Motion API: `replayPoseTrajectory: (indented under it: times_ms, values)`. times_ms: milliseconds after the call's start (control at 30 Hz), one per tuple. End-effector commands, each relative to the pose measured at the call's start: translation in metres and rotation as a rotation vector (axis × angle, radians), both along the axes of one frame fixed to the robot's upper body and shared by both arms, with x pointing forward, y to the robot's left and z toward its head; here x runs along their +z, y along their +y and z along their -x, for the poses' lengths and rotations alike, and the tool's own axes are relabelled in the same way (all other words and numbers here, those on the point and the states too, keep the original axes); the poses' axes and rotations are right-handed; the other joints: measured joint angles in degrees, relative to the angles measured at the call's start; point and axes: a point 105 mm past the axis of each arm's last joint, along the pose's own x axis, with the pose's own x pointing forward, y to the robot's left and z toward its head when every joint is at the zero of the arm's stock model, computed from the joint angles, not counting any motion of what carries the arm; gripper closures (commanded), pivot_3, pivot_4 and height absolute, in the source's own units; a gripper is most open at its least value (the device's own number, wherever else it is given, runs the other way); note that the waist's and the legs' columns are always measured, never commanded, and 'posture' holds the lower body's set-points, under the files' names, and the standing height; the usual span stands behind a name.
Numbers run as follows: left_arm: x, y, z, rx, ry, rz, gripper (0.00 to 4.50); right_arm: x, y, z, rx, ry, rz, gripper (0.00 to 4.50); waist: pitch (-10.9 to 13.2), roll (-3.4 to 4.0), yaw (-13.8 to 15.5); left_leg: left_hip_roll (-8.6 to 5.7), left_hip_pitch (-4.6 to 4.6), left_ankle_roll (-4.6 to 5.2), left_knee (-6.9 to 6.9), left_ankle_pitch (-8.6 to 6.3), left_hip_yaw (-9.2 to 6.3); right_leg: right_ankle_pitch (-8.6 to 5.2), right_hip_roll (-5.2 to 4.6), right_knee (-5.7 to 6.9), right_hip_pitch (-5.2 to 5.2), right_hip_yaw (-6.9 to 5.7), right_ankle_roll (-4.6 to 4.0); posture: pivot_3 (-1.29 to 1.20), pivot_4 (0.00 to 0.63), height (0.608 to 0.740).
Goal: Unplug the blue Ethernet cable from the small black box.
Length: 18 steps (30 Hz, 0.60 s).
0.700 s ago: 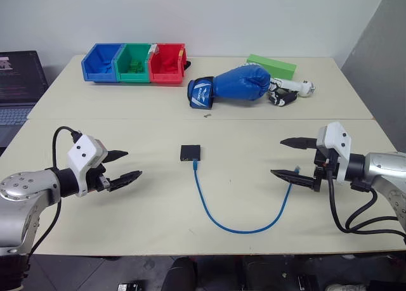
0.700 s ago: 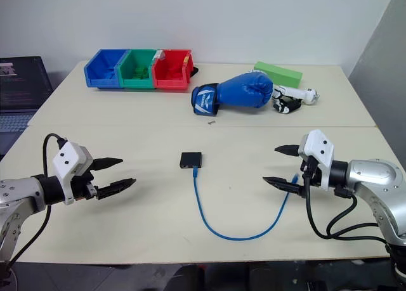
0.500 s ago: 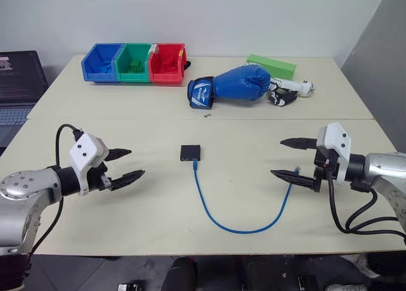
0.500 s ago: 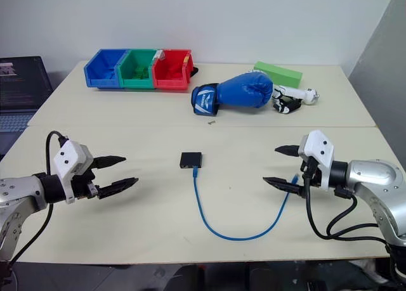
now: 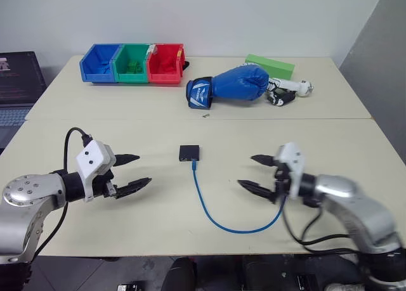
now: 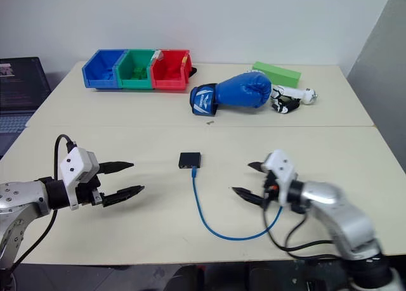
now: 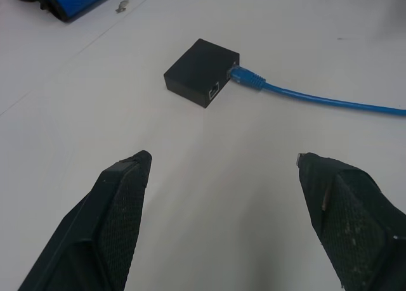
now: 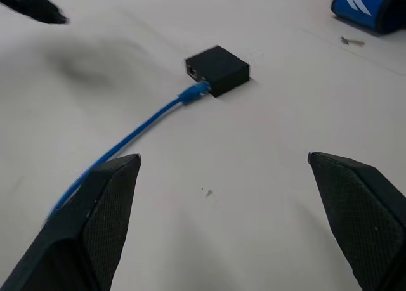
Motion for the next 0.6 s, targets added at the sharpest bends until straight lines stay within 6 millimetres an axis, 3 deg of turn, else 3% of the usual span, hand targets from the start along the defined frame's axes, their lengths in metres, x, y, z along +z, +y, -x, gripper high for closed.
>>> replayPoseTrajectory:
  times_ms: [33, 300, 400, 600]
  values:
    - [0.007, -0.001, 0.003, -0.084, 0.009, -0.015, 0.57, -0.011, 0.034, -0.014, -0.029, -0.033, 0.016, 0.02, 0.0, 0.01, 0.0, -0.01, 0.01, 0.00, 0.01, 0.00, 0.03, 0.00, 0.00, 0.02, 0.00, -0.01, 0.00, 0.00, 0.150, 0.740]
    - [0.011, 0.007, 0.003, -0.114, 0.044, -0.036, 0.57, -0.034, 0.101, -0.030, -0.097, 0.013, 0.021, 0.02, 0.0, -0.02, -0.2, -0.06, -0.05, 0.00, -0.03, 0.00, 0.08, 0.00, 0.08, 0.11, -0.24, -0.08, -0.02, 0.00, 0.150, 0.740]
    - [0.011, 0.007, 0.004, -0.120, 0.053, -0.043, 0.57, -0.040, 0.109, -0.029, -0.124, 0.015, 0.033, 0.02, 0.0, -0.07, -0.4, -0.04, -0.12, -0.01, -0.02, 0.00, 0.13, 0.00, 0.06, 0.15, -0.34, -0.03, -0.02, 0.00, 0.150, 0.740]
    - [0.012, 0.011, 0.005, -0.118, 0.062, -0.060, 0.57, -0.045, 0.108, -0.032, -0.144, 0.030, 0.056, 0.02, -0.1, -0.11, -0.6, -0.04, -0.03, -0.01, -0.01, 0.00, 0.12, 0.00, 0.06, 0.33, -0.33, -0.03, -0.02, 0.00, 0.150, 0.740]
